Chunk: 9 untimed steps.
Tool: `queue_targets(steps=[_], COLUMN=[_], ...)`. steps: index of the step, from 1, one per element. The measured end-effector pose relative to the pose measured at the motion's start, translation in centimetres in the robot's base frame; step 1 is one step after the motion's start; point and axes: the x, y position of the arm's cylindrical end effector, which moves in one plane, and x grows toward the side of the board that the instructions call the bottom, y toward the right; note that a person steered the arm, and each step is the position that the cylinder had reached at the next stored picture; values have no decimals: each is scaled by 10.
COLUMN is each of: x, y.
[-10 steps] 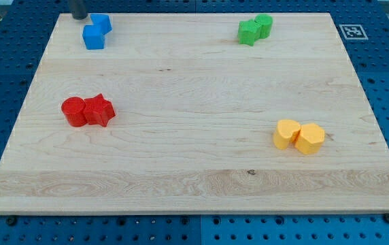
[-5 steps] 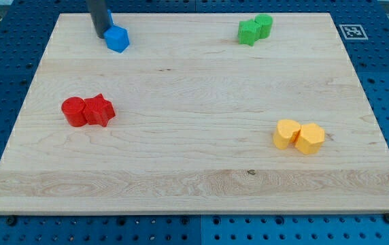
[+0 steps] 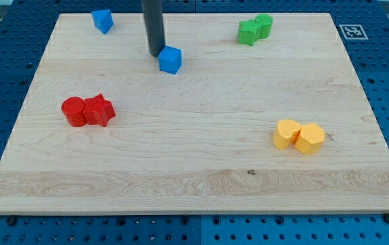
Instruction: Push the blue cube towards bottom center
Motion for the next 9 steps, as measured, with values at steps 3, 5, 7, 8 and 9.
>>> queue_targets(steps=[3,5,7,8,9], x=[109,79,115,117,145], y=[58,-41,-17,43,47])
